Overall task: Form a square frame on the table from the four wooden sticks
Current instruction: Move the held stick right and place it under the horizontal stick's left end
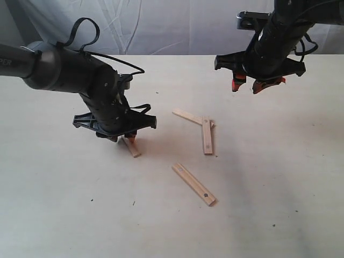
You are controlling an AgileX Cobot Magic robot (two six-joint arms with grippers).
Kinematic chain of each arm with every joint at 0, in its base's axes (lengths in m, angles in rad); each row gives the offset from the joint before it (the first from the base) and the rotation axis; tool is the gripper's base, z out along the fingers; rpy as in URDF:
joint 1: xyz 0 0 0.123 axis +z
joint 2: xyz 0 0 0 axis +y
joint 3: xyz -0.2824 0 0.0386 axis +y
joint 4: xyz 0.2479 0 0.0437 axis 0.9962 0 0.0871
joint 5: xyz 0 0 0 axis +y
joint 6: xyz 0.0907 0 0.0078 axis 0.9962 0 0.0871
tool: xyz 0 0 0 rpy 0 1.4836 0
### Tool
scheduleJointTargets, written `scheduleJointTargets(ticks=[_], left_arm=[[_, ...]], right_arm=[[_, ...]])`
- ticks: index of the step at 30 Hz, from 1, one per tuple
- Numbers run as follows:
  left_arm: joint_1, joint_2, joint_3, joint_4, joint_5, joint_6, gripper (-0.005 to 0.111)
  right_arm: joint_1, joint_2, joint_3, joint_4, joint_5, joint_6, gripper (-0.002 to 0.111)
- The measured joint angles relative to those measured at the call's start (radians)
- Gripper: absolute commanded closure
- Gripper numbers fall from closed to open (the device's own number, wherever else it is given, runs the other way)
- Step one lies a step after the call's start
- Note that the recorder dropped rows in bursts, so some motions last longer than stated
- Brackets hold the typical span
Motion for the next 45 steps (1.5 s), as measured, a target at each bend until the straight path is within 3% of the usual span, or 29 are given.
scheduleJointTargets(ticks=[15, 17, 21, 31, 36, 45], left_arm=[[0.000, 0.027, -0.017, -0.007, -0.006, -0.092, 0.067], [0.000, 0.028, -0.019, -0.007, 0.000, -0.092, 0.071], [0.000, 0.028, -0.019, -0.004, 0.008, 0.059, 0.107], [0.002, -0.013, -0.038, -0.009, 0.004, 0.336, 0.107], [0.004, -0.034, -0.131, -0.254, -0.033, 0.654, 0.107], [0.000, 0.115, -0.238, -0.314, -0.064, 0.709, 0.107]], right_arm=[[0.000, 0.000, 0.000, 0.000, -0.006, -0.002, 0.061], [0.000, 0.000, 0.000, 0.000, -0.008, -0.004, 0.061], [0.000, 0.000, 0.000, 0.000, -0.015, -0.006, 0.061], [-0.004, 0.012, 0.000, 0.018, 0.024, -0.009, 0.061], [-0.016, 0.090, 0.000, 0.037, 0.028, -0.026, 0.061], [-0.019, 0.101, 0.002, 0.032, -0.041, -0.031, 0.061]])
